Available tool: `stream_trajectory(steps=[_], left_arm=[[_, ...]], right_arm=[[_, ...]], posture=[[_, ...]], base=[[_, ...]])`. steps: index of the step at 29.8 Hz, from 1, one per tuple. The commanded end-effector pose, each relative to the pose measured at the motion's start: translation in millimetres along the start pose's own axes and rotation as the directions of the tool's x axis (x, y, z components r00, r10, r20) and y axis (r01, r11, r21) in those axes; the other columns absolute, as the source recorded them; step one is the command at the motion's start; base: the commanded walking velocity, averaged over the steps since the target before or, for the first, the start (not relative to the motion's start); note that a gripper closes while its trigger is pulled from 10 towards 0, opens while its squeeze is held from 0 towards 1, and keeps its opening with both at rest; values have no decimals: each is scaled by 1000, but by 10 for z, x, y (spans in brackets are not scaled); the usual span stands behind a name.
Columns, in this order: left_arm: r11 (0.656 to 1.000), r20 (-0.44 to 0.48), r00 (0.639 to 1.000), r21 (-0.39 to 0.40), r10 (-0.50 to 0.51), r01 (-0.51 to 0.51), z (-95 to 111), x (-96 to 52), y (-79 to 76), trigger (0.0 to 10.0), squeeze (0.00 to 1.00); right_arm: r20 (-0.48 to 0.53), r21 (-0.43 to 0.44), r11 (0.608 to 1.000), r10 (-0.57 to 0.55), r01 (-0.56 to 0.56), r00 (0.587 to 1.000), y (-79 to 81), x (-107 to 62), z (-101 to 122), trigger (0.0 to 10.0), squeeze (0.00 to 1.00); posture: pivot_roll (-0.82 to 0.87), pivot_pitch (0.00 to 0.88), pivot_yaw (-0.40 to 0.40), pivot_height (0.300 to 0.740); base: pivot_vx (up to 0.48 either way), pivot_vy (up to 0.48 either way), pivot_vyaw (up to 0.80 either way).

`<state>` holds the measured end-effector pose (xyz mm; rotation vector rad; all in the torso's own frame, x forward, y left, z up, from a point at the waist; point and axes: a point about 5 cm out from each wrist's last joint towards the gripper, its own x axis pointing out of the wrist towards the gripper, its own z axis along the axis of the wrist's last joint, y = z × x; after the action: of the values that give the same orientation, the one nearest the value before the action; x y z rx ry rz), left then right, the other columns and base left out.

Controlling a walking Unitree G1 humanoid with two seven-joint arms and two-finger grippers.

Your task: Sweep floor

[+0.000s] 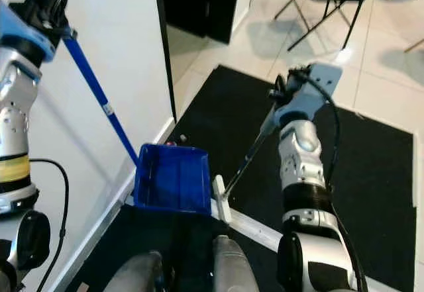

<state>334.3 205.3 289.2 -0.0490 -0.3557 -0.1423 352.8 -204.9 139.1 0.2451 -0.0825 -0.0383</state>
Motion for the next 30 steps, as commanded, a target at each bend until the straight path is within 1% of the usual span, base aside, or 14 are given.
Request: stream_trajectory(steps=[1, 12, 20, 30], left_arm=[[1000, 8, 1000, -2, -8, 8, 32, -26, 6, 10000, 0], [1000, -24, 1000, 4, -2, 2, -44, -66, 1, 10000, 0], [1000, -33, 999, 7, -3, 3, -56, -66, -8, 10000, 0], [1000, -42, 999, 10, 1, 0, -70, -72, -7, 10000, 0]], right_arm=[[26, 0, 1000, 9, -9, 1000, 16, 6, 43, 10000, 0], [20, -5, 1000, 17, -17, 1000, 32, -1, 22, 10000, 0], [21, -5, 1000, 26, -26, 999, 37, -9, 24, 10000, 0], [15, -11, 999, 38, -38, 999, 55, -11, 19, 10000, 0]], posture=[[17, 70, 3, 740], [17, 70, 3, 740], [21, 76, 5, 740], [20, 78, 6, 740]], base=[[0, 0, 0], [0, 0, 0], [0, 0, 0], [0, 0, 800]])
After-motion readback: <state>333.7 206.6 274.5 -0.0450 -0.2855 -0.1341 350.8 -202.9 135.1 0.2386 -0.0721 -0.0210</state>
